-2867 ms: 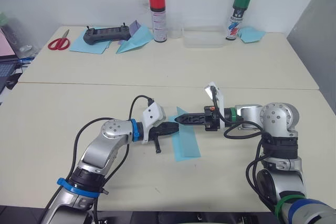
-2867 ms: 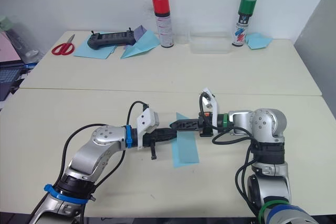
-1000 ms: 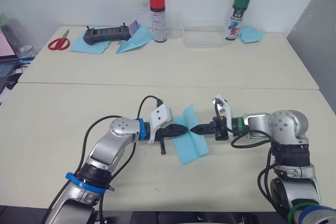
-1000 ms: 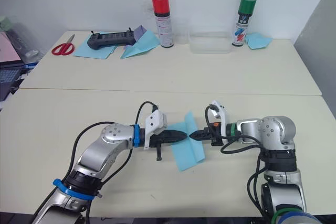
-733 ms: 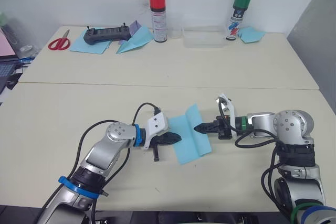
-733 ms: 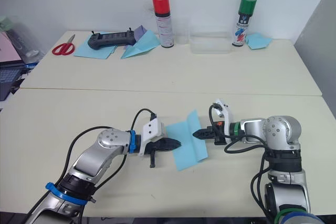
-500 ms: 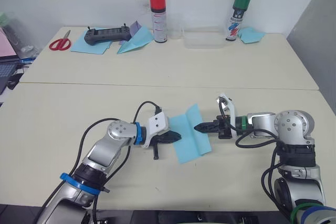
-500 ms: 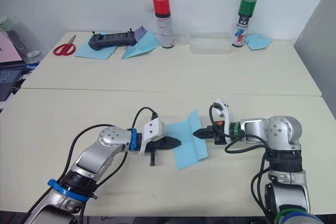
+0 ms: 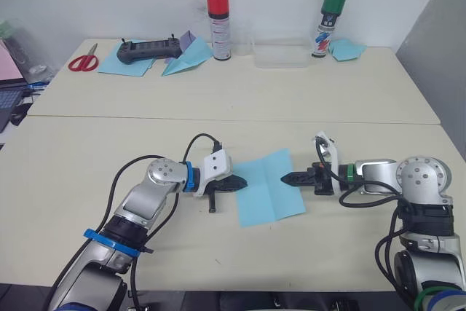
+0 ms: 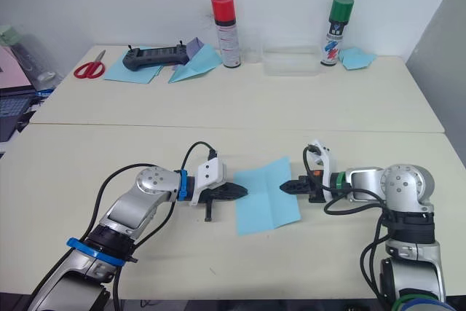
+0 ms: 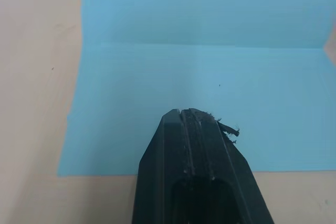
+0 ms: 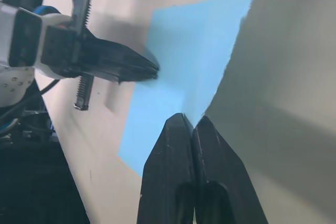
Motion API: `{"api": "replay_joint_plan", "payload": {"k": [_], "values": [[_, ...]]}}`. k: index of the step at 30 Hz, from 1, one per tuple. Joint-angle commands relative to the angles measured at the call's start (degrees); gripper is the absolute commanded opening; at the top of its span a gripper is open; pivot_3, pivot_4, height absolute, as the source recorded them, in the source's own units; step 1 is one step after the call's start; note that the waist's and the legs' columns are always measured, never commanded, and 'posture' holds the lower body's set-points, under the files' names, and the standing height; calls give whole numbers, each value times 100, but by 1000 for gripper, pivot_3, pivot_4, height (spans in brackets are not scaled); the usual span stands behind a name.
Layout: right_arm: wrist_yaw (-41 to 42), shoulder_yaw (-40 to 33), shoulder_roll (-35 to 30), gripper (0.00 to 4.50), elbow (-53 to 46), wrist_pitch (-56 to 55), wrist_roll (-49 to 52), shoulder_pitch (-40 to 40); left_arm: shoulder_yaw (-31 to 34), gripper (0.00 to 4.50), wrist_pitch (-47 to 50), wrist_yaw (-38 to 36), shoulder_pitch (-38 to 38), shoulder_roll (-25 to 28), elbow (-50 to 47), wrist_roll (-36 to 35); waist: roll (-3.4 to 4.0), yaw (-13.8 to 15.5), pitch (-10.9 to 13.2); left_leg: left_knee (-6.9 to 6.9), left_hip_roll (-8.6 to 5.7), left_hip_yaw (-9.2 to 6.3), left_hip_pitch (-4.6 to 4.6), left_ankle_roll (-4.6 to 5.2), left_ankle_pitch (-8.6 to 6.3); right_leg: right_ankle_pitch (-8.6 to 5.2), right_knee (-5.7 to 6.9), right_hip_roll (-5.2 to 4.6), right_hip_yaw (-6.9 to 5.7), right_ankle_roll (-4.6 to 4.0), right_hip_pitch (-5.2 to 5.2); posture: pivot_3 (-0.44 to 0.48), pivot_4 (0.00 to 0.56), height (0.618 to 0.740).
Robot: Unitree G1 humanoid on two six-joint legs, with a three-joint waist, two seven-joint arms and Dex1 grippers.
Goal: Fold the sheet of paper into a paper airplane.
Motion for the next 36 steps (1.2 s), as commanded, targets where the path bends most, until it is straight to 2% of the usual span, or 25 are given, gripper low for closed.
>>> {"api": "replay_joint_plan", "payload": {"k": [1, 10, 19, 35, 36], "values": [[87, -16, -144, 46, -184, 46, 170, 140, -44, 0, 55, 55, 33, 83, 237, 290, 0, -1, 0, 0, 0, 0, 0, 0, 0, 0, 0, 0, 0, 0, 0, 0, 150, 740], [-144, 32, -161, 46, -669, 46, 670, 750, -66, 0, 109, 96, 117, 77, 108, 287, 1, 6, -2, 0, 0, 0, -1, 0, 0, -1, -2, 0, 1, 2, 0, 0, 150, 740], [-198, -57, -48, 46, -554, -167, 264, 644, -121, 0, 129, -18, 169, 174, 61, 317, 2, 4, -3, 0, 0, 1, 0, 0, 0, -1, -3, 0, 2, 3, 1, 0, 150, 740], [399, 284, -210, 46, -647, -468, -301, 630, -116, 0, 199, 30, 355, 240, -184, 330, 3, 1, -4, -1, 0, 1, 0, 0, 0, -2, -5, 0, 2, 4, 0, 0, 150, 740], [423, 269, -210, 205, -638, -504, -331, 613, -116, 0, 206, 33, 365, 239, -198, 327, 3, -1, -4, -1, 0, 1, 0, 0, 0, -2, -5, 0, 2, 4, 0, 0, 150, 740]]}}
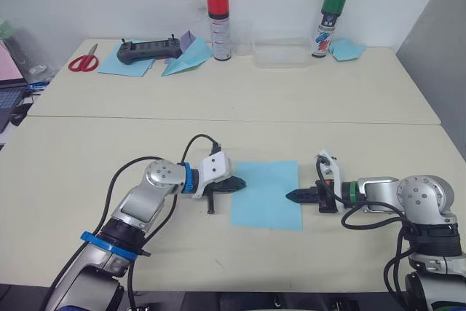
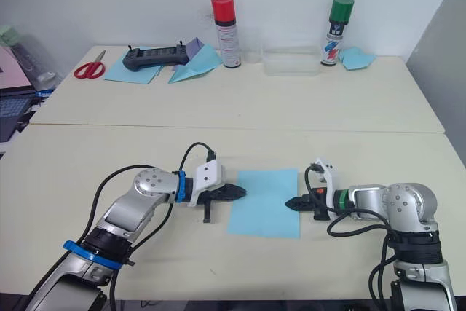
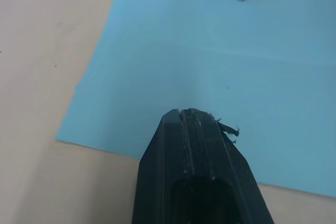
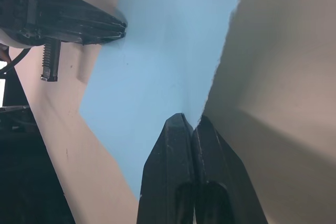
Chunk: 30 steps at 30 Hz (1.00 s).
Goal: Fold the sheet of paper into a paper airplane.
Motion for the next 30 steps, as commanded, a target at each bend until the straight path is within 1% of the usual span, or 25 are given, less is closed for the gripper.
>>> {"api": "replay_joint_plan", "payload": {"k": [1, 2, 4, 5, 7, 8, 11, 13, 14, 15, 17, 18, 21, 22, 24, 25, 29, 30], "values": [[143, -30, -100, 415, -125, -200, -132, -88, -142, 0, 203, -30, 190, 127, 122, 259, 0, -1, 0, 0, 0, 0, 0, 0, 0, 0, 0, 0, 0, 0, 0, 0, 150, 740], [185, -27, -118, 626, -98, -236, -159, -106, -139, 0, 207, -29, 198, 130, 115, 256, 0, -2, 0, 0, 0, 0, 0, 0, 0, 0, 0, 0, 0, 0, 0, 0, 150, 740], [262, -52, -198, 1237, -35, -336, -274, -157, -132, 0, 214, -32, 210, 136, 104, 250, 0, -6, 0, 0, 0, 0, 0, 0, 0, 0, 0, 0, 0, 0, 0, 0, 150, 740], [331, -37, -278, 1700, -41, -412, -335, -178, -130, 0, 218, -33, 213, 137, 100, 250, 0, -8, 0, 0, 0, 0, 1, 0, 0, 0, 0, 0, 0, 0, 0, 0, 150, 740], [497, 108, -540, 2276, -134, -812, -620, -238, -123, 0, 217, -30, 226, 144, 99, 251, 1, -6, 0, 0, 0, 1, 1, 0, 0, 0, 0, 0, 0, 0, 0, 0, 150, 740], [569, 218, -674, 2735, -183, -1094, -831, -284, -118, 0, 210, -28, 233, 149, 105, 255, 1, -7, 0, 0, 0, 1, 1, 0, 0, 0, -1, 0, 1, 0, 0, 0, 150, 740], [1058, 876, -1181, 3713, -652, -2708, -1856, -429, -104, 0, 215, -13, 268, 166, 79, 264, 1, -14, -1, -1, 0, 5, 3, 0, 0, 0, -2, 0, 4, 1, -2, 0, 150, 740], [1484, 1287, -1361, 3713, -941, -3970, -2555, -442, -97, 0, 236, -4, 306, 169, 28, 260, 2, -39, -1, -5, 2, 6, 4, 0, 0, -1, -2, 1, 4, 1, -5, 0, 150, 740], [1560, 1286, -1222, 3713, -1024, -4329, -2622, -440, -99, 0, 248, -1, 326, 168, -5, 258, 2, -45, -1, -8, 4, 6, 6, 0, 0, -1, -2, 2, 3, 1, -4, 0, 150, 740], [1587, 1233, -978, 3530, -1089, -4566, -2556, -423, -108, 0, 251, 4, 342, 161, -23, 262, 2, -48, -1, -8, 4, 6, 6, 0, 0, -1, -2, 3, 3, 1, -5, 0, 150, 740], [1537, 1136, -499, 3014, -1158, -4758, -2369, -352, -131, 0, 256, -1, 364, 145, -44, 263, -3, -60, -6, -9, 7, 5, 7, 0, 0, -1, -1, 5, 2, 1, -2, 0, 150, 740], [1533, 1266, -345, 2678, -1180, -4886, -2470, -272, -142, 0, 253, 2, 369, 131, -45, 268, -2, -59, -7, -9, 8, 3, 7, 0, 0, -1, -1, 6, 1, 1, -1, 0, 150, 740], [1676, 1934, -199, 1594, -1126, -5423, -3120, 38, -167, 0, 261, 17, 369, 96, -45, 274, -5, -16, -13, -7, 3, 2, 5, -1, 0, -1, -4, 1, 0, 1, 3, 0, 150, 740], [1616, 2068, -93, 1258, -1052, -5485, -3235, 168, -174, 0, 273, 24, 373, 83, -57, 270, -6, -4, -13, -7, 2, 3, 5, -1, 0, -1, -6, -1, 0, 1, 4, 0, 150, 740], [1627, 2251, 32, 389, -962, -5531, -3339, 426, -187, 0, 277, 24, 358, 66, -61, 274, -5, 7, -14, -6, 2, 3, 6, -1, 0, -1, -6, -1, 1, 1, 4, 0, 150, 740], [1599, 2306, 93, 43, -917, -5600, -3425, 535, -185, 0, 278, 28, 353, 61, -56, 274, -4, 10, -15, -6, 2, 3, 6, -1, 0, -1, -4, -1, 0, 1, 3, 0, 150, 740], [1490, 2281, 306, 16, -881, -5560, -3505, 817, -190, 0, 254, 34, 335, 62, -42, 298, -1, 11, -16, -5, 2, 2, 10, -1, 0, -1, 0, 0, 1, 0, 6, 0, 150, 740], [1374, 2187, 442, 16, -831, -5602, -3493, 974, -181, 0, 261, 47, 332, 55, -30, 297, 0, 11, -17, -3, 2, 2, 10, -1, 0, -1, 0, 0, 2, 0, 6, 0, 150, 740]]}}
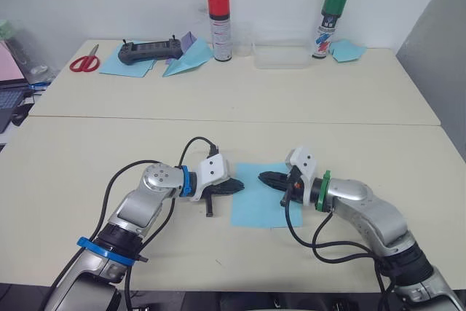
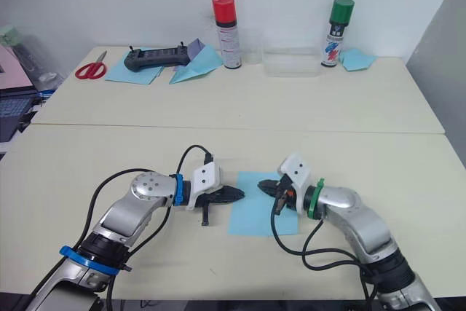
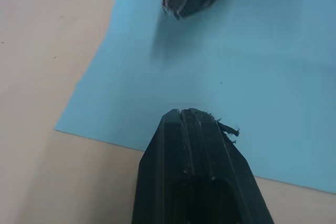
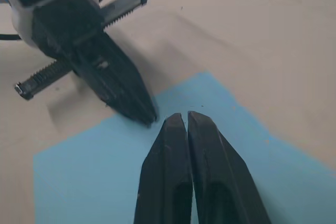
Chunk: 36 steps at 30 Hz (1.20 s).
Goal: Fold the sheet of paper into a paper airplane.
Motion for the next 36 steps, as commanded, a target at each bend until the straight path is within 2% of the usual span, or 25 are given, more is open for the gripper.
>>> {"api": "replay_joint_plan", "payload": {"k": [1, 4, 11, 19, 25, 30, 34, 36], "values": [[-231, -246, 258, 16, -79, -185, 12, 244, -225, 0, 147, -18, 124, 30, 201, 273, -2, 1, -6, 2, 0, 0, 0, 0, 0, 0, 0, 0, 0, 0, 1, 0, 150, 740], [-523, -586, 608, 16, 58, -207, 91, 557, -219, 0, 161, 15, 144, 18, 198, 273, 3, 1, -19, 1, 1, -3, 2, 0, 0, 0, -1, 0, -3, 0, 4, 0, 150, 740], [-869, -863, 675, 16, 941, -1132, -592, 846, -220, 0, 197, 12, 112, -34, 201, 245, 11, -1, -61, 2, -1, 0, 13, 0, 0, 0, -2, -1, -1, 0, 15, 0, 150, 740], [-1362, -1408, 647, 16, 1241, -1238, -735, 877, -202, 0, 168, -25, 17, -84, 308, 294, -5, 7, -104, 4, -3, -1, 28, 0, 0, 0, -7, -2, -1, 0, 39, 0, 150, 740], [-911, -1437, 302, 16, 756, -1689, -766, 849, -198, 0, 153, -23, -30, -109, 363, 287, -2, 10, -104, 4, -4, -1, 28, 0, 0, -1, -7, -2, -1, 0, 38, 0, 150, 740], [-643, -1702, 401, 16, 327, -1710, -236, 454, -161, 0, 156, -24, -20, -104, 358, 284, 8, 5, -101, 4, -4, -1, 27, 0, 0, 0, -5, -1, 1, 0, 36, 0, 150, 740], [-401, -1497, 446, 16, 122, -1471, -49, 350, -147, 0, 181, -13, 26, -87, 294, 279, 8, 5, -101, 3, -3, -4, 27, 0, 0, -1, -7, -1, -3, 0, 37, 0, 150, 740], [-132, -1155, 360, 16, 122, -1330, -127, 403, -138, 0, 214, -6, 26, -81, 259, 272, 8, 6, -101, 2, -3, -6, 24, 0, 0, -2, -8, -1, -5, 0, 35, 0, 150, 740]]}}
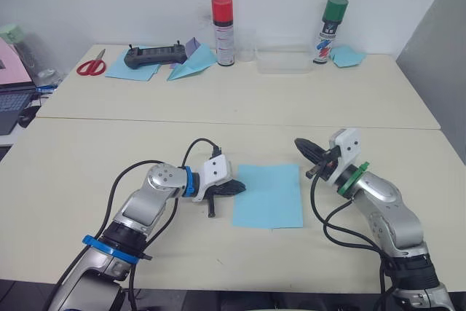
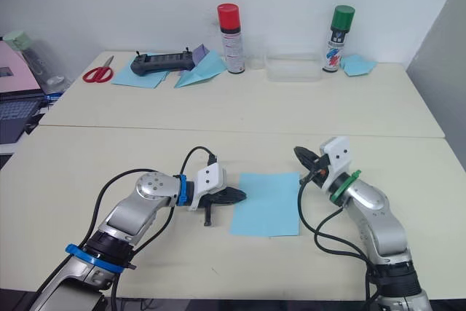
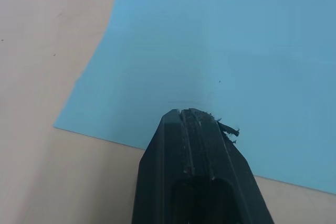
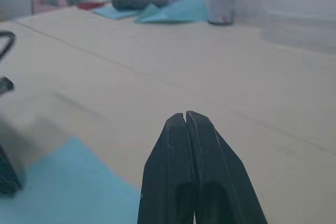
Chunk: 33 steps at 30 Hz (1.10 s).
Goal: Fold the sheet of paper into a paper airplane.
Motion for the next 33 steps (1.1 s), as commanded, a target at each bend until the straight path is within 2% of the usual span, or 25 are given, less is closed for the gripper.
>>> {"api": "replay_joint_plan", "payload": {"k": [1, 5, 9, 13, 15, 18, 22, 27, 33], "values": [[472, 531, -160, 16, -91, 181, -92, 109, -96, 0, 192, 15, 114, 55, 52, 162, 0, -1, 0, 0, 0, 0, -1, 0, 0, 0, -1, 0, 1, 0, -1, 0, 150, 740], [700, 1158, -509, 16, 382, 180, -746, 136, -9, 0, 412, 26, 85, 61, -92, 55, 0, -1, 0, 1, 0, 1, 0, 0, 0, 0, 0, 0, 2, 0, -2, 0, 150, 740], [714, 1242, -542, 16, 710, 191, -918, 137, 351, 0, 1011, 252, -29, -115, -494, -366, 0, -4, 0, 2, 0, 2, 1, 0, 0, 0, 1, 0, 3, 0, -1, 0, 150, 740], [731, 1212, -505, 16, 700, 229, -927, 181, 851, 0, 2064, 812, -75, -757, -1238, -1214, -4, -4, 2, 5, 0, -1, -6, 0, 0, 0, 2, 0, 0, 0, -3, 0, 150, 740], [746, 1198, -492, 16, 683, 216, -925, 200, 867, 0, 2506, 1022, 25, -973, -1598, -1434, -4, -3, 2, 8, -1, -1, -7, 0, 0, 1, 0, -1, 1, 2, -2, 0, 150, 740], [739, 1192, -480, 16, 646, 237, -930, 229, 579, 0, 2555, 1097, 290, -939, -1834, -1290, -2, -15, 1, 7, 0, -1, -4, 0, 0, 1, 1, 0, 1, 2, -2, 0, 150, 740], [693, 1119, -424, 16, 545, 337, -841, 279, 142, 0, 2519, 1470, 538, -853, -1526, -771, -3, -6, 2, 5, 0, -1, 1, 0, 0, 1, 2, 1, 3, 2, -1, 0, 150, 740], [714, 1184, -418, 16, 438, 389, -895, 335, 224, 0, 2363, 1902, 351, -763, -991, -377, -9, 5, 2, 12, -5, -4, 0, -1, 0, 2, 1, 0, 4, 2, 5, 0, 150, 740], [709, 1220, -383, 16, 491, 363, -931, 337, 734, 0, 2003, 2584, 139, -654, -185, -133, -5, -17, 0, 11, -3, -4, 9, -1, 0, 2, 2, 1, 4, 3, 10, 0, 150, 740]]}}
